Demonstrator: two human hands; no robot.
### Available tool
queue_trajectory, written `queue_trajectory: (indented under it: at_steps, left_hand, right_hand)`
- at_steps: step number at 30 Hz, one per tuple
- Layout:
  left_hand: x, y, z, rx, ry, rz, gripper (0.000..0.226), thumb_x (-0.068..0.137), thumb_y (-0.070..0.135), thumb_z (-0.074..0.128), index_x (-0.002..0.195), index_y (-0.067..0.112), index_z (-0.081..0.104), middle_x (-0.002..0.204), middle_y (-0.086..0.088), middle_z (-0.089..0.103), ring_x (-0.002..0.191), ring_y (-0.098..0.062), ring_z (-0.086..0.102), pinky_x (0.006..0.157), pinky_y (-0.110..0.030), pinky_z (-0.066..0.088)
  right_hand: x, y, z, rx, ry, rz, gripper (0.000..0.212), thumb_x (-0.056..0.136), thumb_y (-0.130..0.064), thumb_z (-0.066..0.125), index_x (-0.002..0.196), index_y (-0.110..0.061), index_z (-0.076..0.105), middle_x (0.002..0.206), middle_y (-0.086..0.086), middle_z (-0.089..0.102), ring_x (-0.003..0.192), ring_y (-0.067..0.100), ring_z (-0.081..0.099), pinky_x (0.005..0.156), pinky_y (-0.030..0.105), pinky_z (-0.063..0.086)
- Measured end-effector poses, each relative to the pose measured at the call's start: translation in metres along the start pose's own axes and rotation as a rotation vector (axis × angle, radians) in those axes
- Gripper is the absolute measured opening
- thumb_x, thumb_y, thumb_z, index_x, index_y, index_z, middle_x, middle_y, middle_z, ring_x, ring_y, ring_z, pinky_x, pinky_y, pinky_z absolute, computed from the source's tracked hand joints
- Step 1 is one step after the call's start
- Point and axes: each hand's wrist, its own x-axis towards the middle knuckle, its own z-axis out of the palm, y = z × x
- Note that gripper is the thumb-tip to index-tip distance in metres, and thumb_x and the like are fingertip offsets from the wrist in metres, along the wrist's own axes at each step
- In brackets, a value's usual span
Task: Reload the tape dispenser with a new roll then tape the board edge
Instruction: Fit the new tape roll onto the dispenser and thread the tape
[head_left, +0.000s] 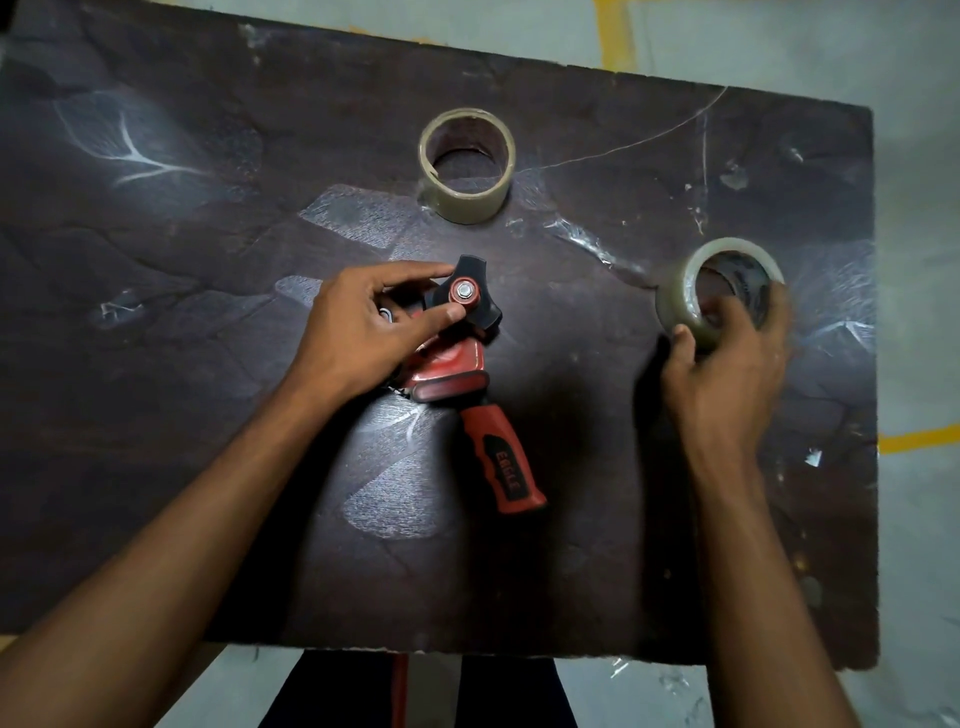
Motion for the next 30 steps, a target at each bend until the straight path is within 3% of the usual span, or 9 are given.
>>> queue_trajectory:
  at_steps: [4,7,8,12,16,19,21,23,30]
  left_hand:
    - [-0.001,0.003,0.002,0.010,0.021,0.002,0.048,0.078,0.057,0.083,0.121,0.035,0.081,0.108,0.012,0.082,0.071,-0.005,0.070,0.076,-0.031,0.055]
    - [-0.002,0.005,0.001,0.012,0.032,0.014,0.041,0.084,0.051,0.081,0.121,0.033,0.081,0.106,0.011,0.083,0.084,-0.001,0.074,0.085,-0.038,0.061]
    - [-0.002,0.005,0.001,0.010,0.035,0.020,0.038,0.087,0.048,0.080,0.121,0.032,0.081,0.107,0.011,0.083,0.091,-0.003,0.076,0.090,-0.042,0.062]
    - [-0.001,0.000,0.001,-0.037,0.044,0.024,0.030,0.092,0.039,0.077,0.120,0.029,0.081,0.109,0.011,0.083,0.100,-0.008,0.077,0.091,-0.039,0.061]
    - [0.000,-0.001,0.001,-0.176,0.046,-0.011,0.024,0.098,0.032,0.073,0.119,0.023,0.082,0.106,0.006,0.083,0.095,-0.008,0.075,0.087,-0.032,0.055]
    - [-0.004,-0.002,-0.008,-0.234,0.071,0.008,0.030,0.099,0.033,0.068,0.124,0.019,0.079,0.109,-0.005,0.083,0.098,-0.013,0.076,0.095,-0.040,0.060]
    - [-0.013,-0.003,-0.012,-0.171,0.119,0.061,0.032,0.101,0.027,0.069,0.129,0.015,0.076,0.117,-0.005,0.081,0.107,-0.019,0.077,0.102,-0.047,0.060]
    - [-0.029,-0.005,-0.014,-0.114,0.166,0.108,0.035,0.101,0.020,0.070,0.136,0.015,0.072,0.125,-0.005,0.077,0.116,-0.018,0.074,0.104,-0.039,0.059]
    - [-0.072,-0.026,-0.006,0.107,0.348,0.281,0.032,0.092,0.018,0.083,0.123,0.015,0.074,0.139,-0.012,0.057,0.127,-0.019,0.060,0.106,-0.035,0.052]
  right_hand:
    - [0.005,0.009,0.001,0.169,0.050,-0.047,0.025,0.094,-0.012,0.063,0.116,-0.001,0.069,0.164,0.021,0.037,0.147,0.036,0.043,0.116,0.019,0.032]
    - [0.000,0.008,-0.006,0.392,0.069,-0.176,0.020,0.092,-0.004,0.065,0.109,0.005,0.068,0.160,0.028,0.039,0.147,0.011,0.041,0.104,-0.002,0.031]
    - [-0.002,0.009,-0.008,0.466,0.058,-0.246,0.018,0.093,-0.002,0.064,0.110,0.004,0.067,0.160,0.029,0.038,0.148,0.006,0.040,0.107,0.003,0.034]
    - [-0.007,0.004,-0.015,0.700,-0.114,-0.541,0.015,0.095,-0.002,0.063,0.109,-0.004,0.060,0.165,0.032,0.030,0.157,0.029,0.034,0.121,0.051,0.040]
    - [-0.011,-0.031,-0.012,0.702,-0.293,-0.691,0.014,0.092,-0.005,0.069,0.105,-0.008,0.064,0.163,0.033,0.032,0.155,0.020,0.037,0.120,0.038,0.037]
    - [-0.013,-0.050,0.007,0.665,-0.352,-0.724,0.015,0.089,-0.002,0.071,0.103,-0.007,0.070,0.160,0.031,0.039,0.151,0.009,0.040,0.118,0.031,0.039]
    - [-0.014,-0.056,0.024,0.642,-0.370,-0.713,0.015,0.088,-0.001,0.072,0.103,-0.005,0.073,0.158,0.029,0.042,0.151,0.018,0.044,0.118,0.043,0.045]
    - [-0.015,-0.060,0.037,0.637,-0.386,-0.691,0.016,0.088,0.001,0.072,0.103,-0.003,0.074,0.159,0.027,0.043,0.150,0.028,0.046,0.113,0.056,0.049]
    - [-0.007,-0.060,0.041,0.634,-0.413,-0.715,0.019,0.088,-0.005,0.072,0.105,0.000,0.073,0.160,0.024,0.042,0.150,0.028,0.046,0.110,0.061,0.050]
